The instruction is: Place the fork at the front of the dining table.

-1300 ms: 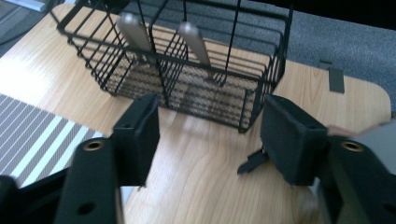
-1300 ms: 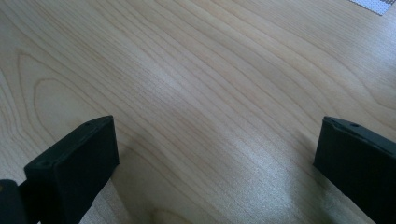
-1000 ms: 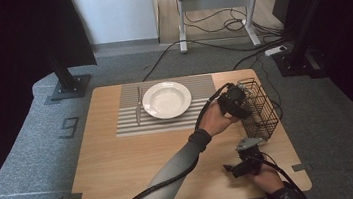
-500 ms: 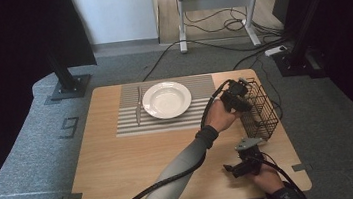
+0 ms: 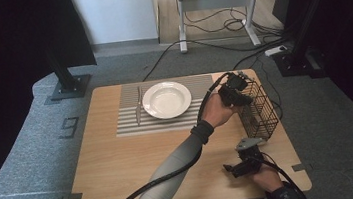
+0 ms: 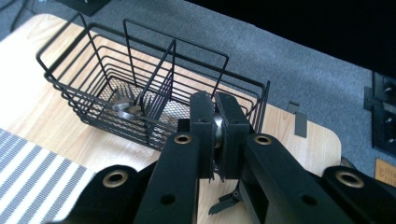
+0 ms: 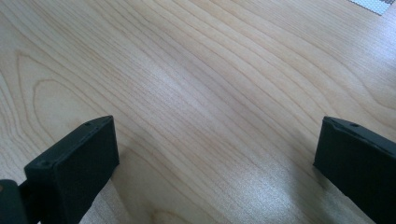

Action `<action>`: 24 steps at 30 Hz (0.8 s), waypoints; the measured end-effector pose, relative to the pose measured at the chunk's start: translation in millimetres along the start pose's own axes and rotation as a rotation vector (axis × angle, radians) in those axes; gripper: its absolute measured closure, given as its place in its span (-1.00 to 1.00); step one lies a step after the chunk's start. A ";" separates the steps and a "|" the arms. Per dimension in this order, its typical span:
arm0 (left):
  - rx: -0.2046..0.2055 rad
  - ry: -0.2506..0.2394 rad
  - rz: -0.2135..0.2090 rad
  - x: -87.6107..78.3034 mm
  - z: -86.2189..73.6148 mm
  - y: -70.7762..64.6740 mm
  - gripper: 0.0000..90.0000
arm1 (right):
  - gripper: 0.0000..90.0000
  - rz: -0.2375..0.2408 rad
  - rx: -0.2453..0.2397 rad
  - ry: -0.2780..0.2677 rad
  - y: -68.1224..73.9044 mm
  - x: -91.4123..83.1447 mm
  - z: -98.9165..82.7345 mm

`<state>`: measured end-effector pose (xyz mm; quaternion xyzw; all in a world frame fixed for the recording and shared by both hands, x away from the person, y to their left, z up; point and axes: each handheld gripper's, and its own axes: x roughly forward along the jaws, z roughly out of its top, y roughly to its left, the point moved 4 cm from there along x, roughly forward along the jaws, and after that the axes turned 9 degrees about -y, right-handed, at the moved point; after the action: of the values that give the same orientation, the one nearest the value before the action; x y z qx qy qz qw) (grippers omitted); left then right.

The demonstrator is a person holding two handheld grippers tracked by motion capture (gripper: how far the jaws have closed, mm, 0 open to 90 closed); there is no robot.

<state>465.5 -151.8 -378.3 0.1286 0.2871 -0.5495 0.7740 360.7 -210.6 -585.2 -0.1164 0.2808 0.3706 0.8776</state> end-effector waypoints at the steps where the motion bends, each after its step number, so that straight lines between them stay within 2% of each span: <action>1: 0.005 -0.001 -0.002 -2.3 1.2 -0.6 0.92 | -1.00 0.000 -0.001 0.000 -0.1 0.0 0.0; 5: 0.017 -0.022 -0.012 -15.1 7.6 -2.1 0.93 | -1.00 0.004 -0.002 0.000 0.5 -0.4 -0.1; 9: 0.024 -0.055 -0.032 -33.2 16.4 -4.4 0.93 | -0.82 0.004 0.004 -0.003 0.4 -3.0 1.4; 11: 0.035 -0.061 -0.028 -43.5 20.7 -6.0 0.93 | -0.74 -0.002 0.006 0.001 -0.8 -4.8 2.2; 15: 0.045 -0.082 -0.027 -64.7 26.9 -8.9 0.93 | -0.71 -0.014 -0.006 0.002 -2.0 -6.6 2.8; 16: 0.047 -0.088 -0.025 -71.4 27.9 -9.2 0.93 | -0.69 -0.028 -0.010 -0.017 -2.4 -9.0 3.7; 21: 0.038 -0.092 -0.010 -93.9 24.4 -5.3 0.93 | -0.58 -0.037 -0.001 -0.059 -2.8 -14.2 5.2; 24: 0.024 -0.086 -0.001 -104.7 17.3 0.6 0.93 | -0.57 -0.038 0.006 -0.061 -3.0 -15.5 5.4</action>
<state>447.1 -79.3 -303.1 0.1139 0.2470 -0.5584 0.7837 356.3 -219.4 -571.8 -0.1076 0.2528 0.3565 0.8930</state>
